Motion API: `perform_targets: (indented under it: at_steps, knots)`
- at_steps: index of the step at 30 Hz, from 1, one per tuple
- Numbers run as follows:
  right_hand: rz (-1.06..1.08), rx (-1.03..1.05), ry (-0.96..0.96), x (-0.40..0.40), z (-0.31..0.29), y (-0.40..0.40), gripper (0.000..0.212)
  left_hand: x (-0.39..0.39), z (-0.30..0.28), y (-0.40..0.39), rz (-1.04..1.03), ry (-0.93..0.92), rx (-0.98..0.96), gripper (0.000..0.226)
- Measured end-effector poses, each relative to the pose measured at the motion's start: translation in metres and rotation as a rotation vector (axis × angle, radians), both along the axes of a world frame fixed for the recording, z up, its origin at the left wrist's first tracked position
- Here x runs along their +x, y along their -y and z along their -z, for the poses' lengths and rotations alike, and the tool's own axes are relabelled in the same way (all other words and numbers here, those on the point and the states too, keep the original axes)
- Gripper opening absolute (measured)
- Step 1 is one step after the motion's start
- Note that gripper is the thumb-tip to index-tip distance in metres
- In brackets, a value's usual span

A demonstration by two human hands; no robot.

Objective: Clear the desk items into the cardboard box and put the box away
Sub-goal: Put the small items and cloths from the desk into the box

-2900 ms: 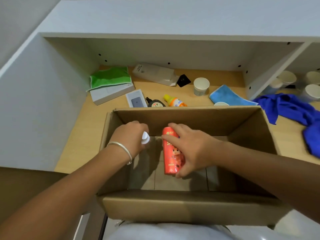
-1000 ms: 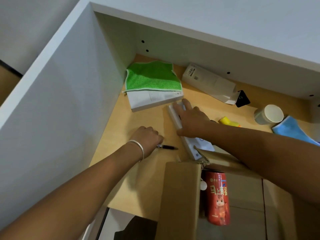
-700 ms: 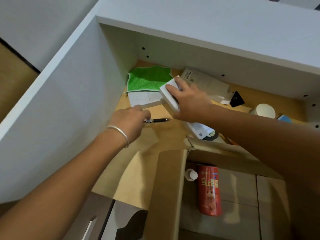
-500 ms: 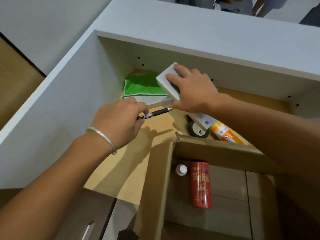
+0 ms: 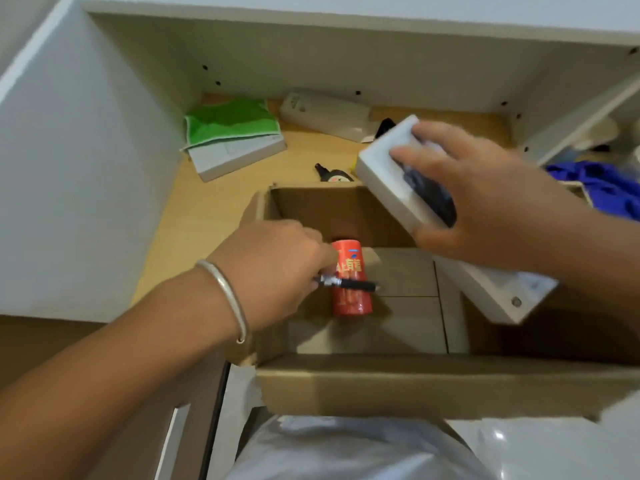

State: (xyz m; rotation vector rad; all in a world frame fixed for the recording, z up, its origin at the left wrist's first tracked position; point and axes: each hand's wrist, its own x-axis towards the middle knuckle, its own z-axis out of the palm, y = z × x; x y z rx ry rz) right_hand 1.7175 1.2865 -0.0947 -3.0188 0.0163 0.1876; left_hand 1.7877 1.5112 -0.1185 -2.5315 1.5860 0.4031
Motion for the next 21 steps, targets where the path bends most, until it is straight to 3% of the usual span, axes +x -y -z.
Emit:
perform_targets:
  at_steps: [4, 9, 15, 21]
  knots:
    - [0.004, -0.011, -0.130, -0.047, 0.020, 0.003, 0.086, -0.008, 0.033, 0.017, 0.091, 0.012, 0.263, 0.025]
    - [0.028, 0.002, -0.203, -0.043, 0.056, 0.007, 0.088, -0.018, 0.057, 0.027, 0.112, 0.092, 0.394, 0.025]
    - [-0.014, -0.012, -0.228, -0.039, 0.076, 0.003, 0.083, -0.010, 0.054, 0.018, 0.053, 0.082, 0.275, 0.030]
    - [-0.059, 0.009, -0.178, -0.024, 0.068, -0.010, 0.080, 0.009, 0.032, 0.005, -0.005, 0.059, 0.004, 0.029]
